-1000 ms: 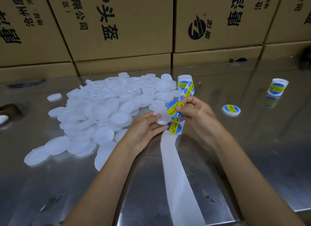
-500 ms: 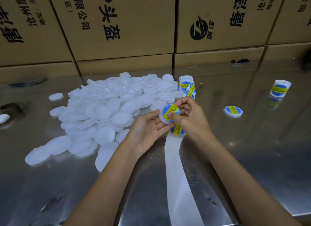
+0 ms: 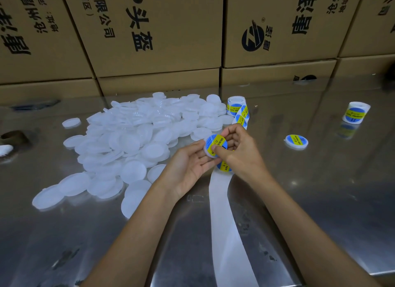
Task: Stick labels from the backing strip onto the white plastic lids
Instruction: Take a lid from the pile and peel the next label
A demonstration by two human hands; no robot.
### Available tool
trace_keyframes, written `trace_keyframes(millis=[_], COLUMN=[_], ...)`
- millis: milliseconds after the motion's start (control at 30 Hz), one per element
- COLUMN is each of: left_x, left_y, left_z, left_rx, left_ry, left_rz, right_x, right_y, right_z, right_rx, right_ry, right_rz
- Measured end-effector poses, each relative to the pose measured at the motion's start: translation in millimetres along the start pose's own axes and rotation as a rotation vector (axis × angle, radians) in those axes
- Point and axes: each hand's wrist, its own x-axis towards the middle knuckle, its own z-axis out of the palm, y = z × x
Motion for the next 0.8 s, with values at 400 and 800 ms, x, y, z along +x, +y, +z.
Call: trace_keyframes(millis=[400,800], left_x=[2.7,1.4], left_y=[-2.4,-2.8], left_z=[-0.4,1.2], left_rx=[0.087,-0.061], left_ry=[0.045,0.000], left_rz=[0.135,0.061], right_x=[1.5,-5.9], right_y=[12.0,13.2], right_z=[-1.6,-6.3], right_rx=[-0.240,-0.727], right_ry=[0.094,0.111], right_rz=[-0.074,-0.096])
